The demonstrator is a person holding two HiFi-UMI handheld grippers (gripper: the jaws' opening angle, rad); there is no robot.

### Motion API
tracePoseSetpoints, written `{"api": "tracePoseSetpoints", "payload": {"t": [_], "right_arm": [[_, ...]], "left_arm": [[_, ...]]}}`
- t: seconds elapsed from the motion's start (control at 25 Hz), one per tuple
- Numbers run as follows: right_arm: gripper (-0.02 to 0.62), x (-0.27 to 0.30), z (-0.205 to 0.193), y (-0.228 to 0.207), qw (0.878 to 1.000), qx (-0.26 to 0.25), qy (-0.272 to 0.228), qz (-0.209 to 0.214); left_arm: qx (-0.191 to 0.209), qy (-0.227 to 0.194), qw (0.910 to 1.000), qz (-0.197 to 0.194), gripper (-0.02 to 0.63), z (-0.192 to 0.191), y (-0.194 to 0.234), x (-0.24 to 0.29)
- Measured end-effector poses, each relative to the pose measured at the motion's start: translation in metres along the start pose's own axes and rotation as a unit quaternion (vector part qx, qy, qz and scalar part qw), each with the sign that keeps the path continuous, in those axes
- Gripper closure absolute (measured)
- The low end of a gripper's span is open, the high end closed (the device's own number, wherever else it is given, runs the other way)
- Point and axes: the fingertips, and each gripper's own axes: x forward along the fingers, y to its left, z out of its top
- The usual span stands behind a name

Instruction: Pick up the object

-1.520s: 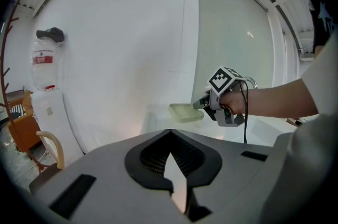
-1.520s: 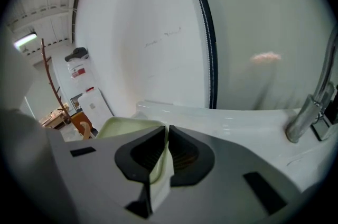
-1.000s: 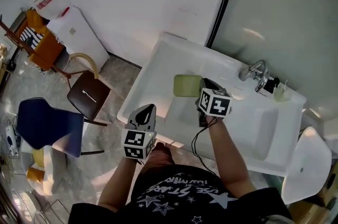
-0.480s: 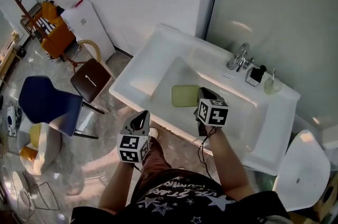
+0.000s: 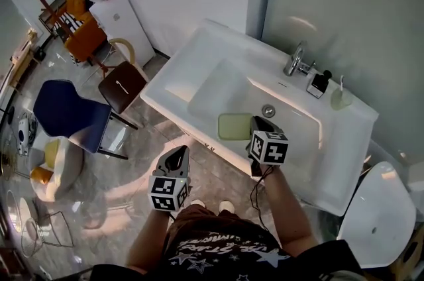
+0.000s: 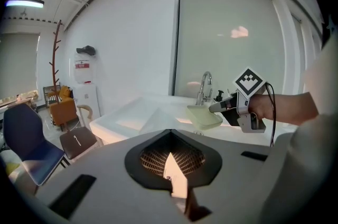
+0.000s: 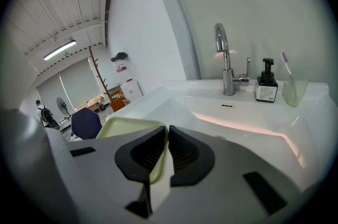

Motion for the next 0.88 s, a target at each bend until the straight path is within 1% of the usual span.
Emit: {"api": "tracePoseSetpoints", "payload": {"t": [0.12,0.32,0.52,0.68,0.88], "right_arm": [[0.565,-0.004,-0.007,0.008,1.0,-0.012,0.0,0.007],[0.565,-0.012,-0.024,0.025,1.0,-0.023,0.004,0.012],[0.565,-0.034,-0.046,0.052,0.999,-0.03,0.003,0.017],[0.565,-0.06,-0.063,0.076,0.999,-0.036,0.002,0.015],[0.565,-0.093,-0.078,0.095,0.999,-0.041,-0.007,0.007]], "left_arm": [[0.0,-0.008,0.9999,0.011,0.59,-0.005,0.003,-0.011],[-0.021,-0.019,0.9994,0.018,0.591,-0.013,0.004,-0.039],[-0.031,-0.04,0.9982,0.032,0.591,-0.026,0.012,-0.085],[-0.038,-0.045,0.9978,0.033,0.591,-0.04,0.014,-0.127],[-0.042,-0.051,0.9974,0.03,0.591,-0.056,0.017,-0.169]]}}
